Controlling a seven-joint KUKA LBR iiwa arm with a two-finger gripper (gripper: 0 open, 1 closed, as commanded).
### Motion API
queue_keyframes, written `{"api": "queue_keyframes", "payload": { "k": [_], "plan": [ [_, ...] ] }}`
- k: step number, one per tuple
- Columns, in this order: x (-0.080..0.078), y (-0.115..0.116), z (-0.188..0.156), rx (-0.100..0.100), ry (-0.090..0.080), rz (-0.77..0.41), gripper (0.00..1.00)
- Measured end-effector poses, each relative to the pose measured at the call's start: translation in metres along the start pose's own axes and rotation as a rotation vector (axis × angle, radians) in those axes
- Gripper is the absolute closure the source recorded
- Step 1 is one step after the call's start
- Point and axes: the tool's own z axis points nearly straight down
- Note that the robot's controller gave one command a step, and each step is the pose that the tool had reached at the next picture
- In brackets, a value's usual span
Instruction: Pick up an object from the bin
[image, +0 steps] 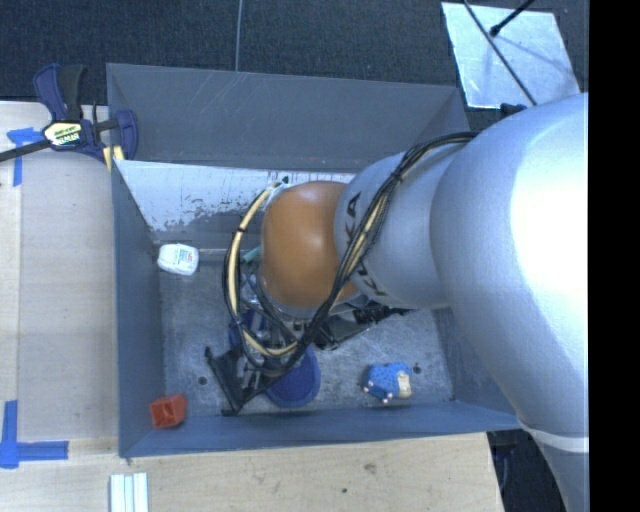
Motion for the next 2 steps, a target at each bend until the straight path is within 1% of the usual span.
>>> {"api": "queue_keyframes", "payload": {
  "k": [1, 2],
  "plan": [
    [-0.002, 0.005, -0.006, -0.008, -0.008, -0.002, 1.00],
    [0.009, 0.014, -0.146, 0.001, -0.004, -0.080, 1.00]
  ]
}}
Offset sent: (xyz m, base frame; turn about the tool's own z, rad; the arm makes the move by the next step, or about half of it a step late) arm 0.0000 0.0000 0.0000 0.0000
